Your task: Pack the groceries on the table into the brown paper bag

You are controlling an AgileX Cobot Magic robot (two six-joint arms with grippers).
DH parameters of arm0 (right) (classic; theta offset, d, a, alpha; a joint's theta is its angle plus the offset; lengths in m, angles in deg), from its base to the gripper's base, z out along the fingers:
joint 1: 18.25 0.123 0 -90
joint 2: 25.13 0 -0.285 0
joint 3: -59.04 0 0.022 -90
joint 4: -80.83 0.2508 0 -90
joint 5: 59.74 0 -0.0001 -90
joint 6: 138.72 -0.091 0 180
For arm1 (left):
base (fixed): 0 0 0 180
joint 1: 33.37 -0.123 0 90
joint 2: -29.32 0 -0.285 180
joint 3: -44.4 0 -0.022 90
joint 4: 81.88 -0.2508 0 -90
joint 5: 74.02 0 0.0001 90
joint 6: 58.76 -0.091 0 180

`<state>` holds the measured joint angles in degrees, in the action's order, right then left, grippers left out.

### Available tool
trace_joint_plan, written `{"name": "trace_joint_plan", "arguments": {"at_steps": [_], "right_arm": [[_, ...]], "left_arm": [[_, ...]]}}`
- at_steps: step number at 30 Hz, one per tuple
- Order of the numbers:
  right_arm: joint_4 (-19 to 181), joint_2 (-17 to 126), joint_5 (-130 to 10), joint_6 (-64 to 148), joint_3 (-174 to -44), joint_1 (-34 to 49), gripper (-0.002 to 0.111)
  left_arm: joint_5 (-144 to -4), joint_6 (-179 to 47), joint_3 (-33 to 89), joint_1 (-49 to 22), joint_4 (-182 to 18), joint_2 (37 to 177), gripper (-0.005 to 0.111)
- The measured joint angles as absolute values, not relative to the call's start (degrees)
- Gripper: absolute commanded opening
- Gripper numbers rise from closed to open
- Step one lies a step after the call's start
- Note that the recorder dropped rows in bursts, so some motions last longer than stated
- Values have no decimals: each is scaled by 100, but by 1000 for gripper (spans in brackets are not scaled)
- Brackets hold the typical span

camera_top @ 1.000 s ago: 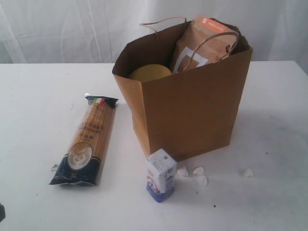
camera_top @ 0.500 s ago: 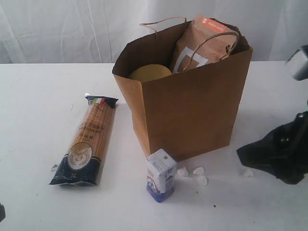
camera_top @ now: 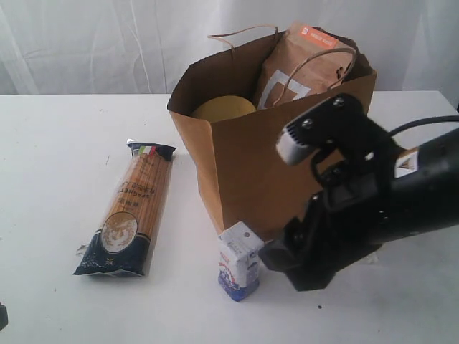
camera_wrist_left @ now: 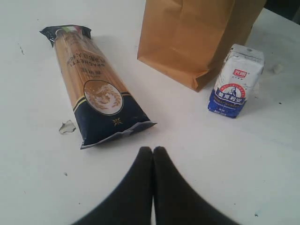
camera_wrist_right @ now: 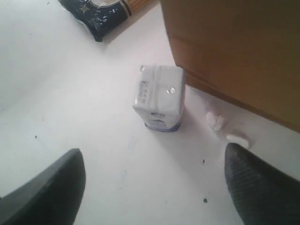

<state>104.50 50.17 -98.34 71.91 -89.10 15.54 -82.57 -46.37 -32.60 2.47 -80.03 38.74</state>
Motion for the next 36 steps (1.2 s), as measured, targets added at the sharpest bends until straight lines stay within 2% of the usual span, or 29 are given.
{"name": "trace_joint_plan", "arguments": {"at_steps": [5, 13, 36], "right_arm": [[10422, 5747, -9608, 7180, -9198, 1944, 76], [10346, 6395, -9354, 7111, -9415, 2090, 76], [10297, 6488, -9242, 6737, -9415, 2113, 76]], "left_arm": [[-8257, -4637, -3260, 247, -8003, 3874, 0], [-8257, -4637, -3260, 247, -8003, 3874, 0], [-8257, -4637, -3260, 247, -8003, 3874, 0]]}}
